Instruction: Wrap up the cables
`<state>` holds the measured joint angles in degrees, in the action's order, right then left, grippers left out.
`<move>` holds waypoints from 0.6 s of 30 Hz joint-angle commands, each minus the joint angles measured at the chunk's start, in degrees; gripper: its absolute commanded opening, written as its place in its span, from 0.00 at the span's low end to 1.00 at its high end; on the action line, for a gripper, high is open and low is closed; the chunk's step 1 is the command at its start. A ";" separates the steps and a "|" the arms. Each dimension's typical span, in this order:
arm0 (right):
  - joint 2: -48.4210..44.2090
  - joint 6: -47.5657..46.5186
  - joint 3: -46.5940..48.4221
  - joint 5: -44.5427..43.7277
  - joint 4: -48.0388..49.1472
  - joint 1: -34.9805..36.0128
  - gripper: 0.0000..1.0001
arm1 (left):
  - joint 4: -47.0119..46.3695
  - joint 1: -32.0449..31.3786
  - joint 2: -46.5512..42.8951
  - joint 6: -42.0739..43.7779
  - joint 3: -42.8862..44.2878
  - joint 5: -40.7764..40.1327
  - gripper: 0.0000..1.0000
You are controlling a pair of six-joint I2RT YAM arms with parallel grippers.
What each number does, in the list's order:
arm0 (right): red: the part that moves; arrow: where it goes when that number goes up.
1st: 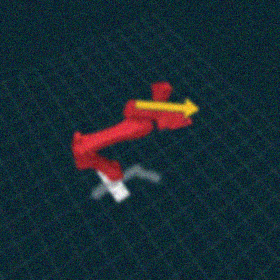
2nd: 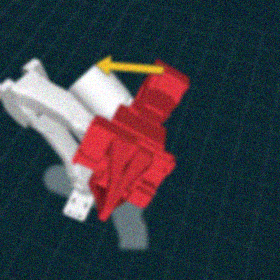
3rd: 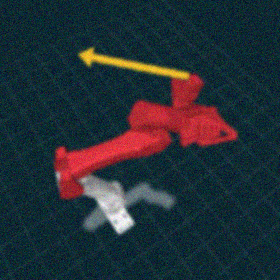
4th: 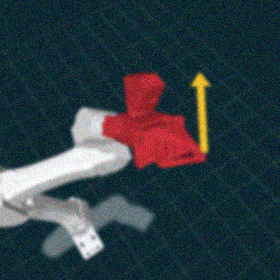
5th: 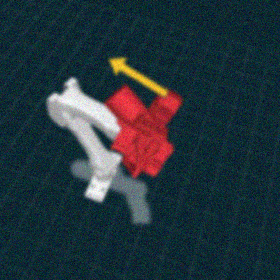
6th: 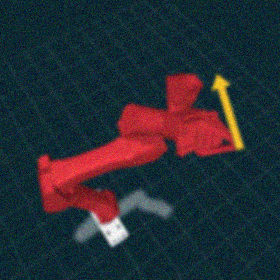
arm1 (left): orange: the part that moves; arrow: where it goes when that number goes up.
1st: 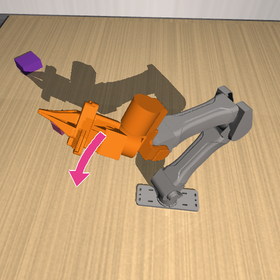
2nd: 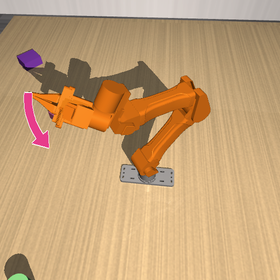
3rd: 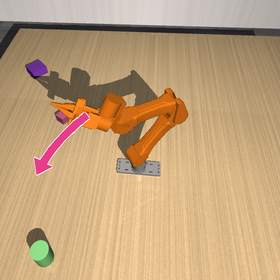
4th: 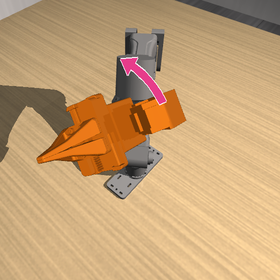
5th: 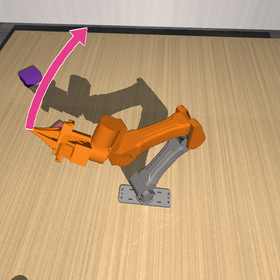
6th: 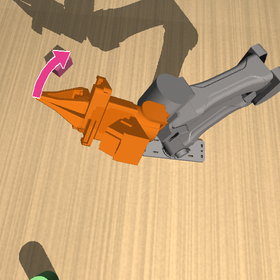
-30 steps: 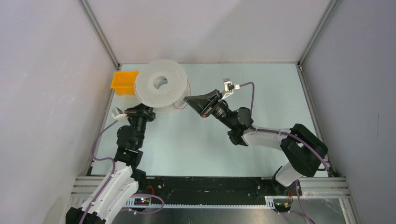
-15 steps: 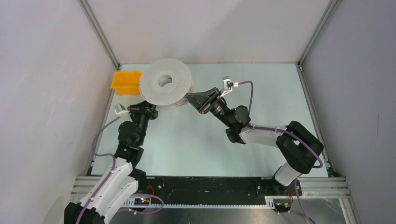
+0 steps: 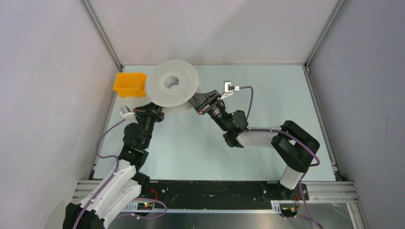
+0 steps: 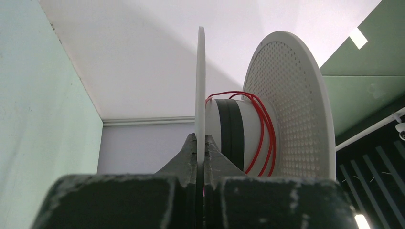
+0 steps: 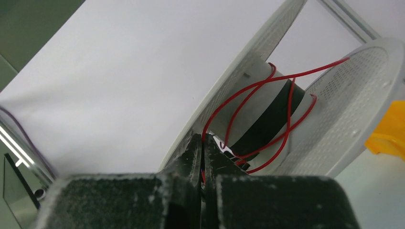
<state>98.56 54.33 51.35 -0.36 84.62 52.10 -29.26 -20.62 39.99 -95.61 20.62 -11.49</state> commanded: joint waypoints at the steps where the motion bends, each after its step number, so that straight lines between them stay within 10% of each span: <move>1: 1.27 -0.69 2.56 -7.56 2.20 1.15 0.00 | -6.61 -1.21 -1.67 -2.82 3.82 -1.39 0.00; 18: 9.03 -7.26 7.35 -22.68 1.11 8.04 0.00 | -7.04 -3.15 -0.91 -4.04 5.37 -4.09 0.00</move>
<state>105.01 49.98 57.04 -16.80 86.48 58.78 -28.42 -21.89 40.07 -96.09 20.71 -19.07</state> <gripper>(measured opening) 0.010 0.026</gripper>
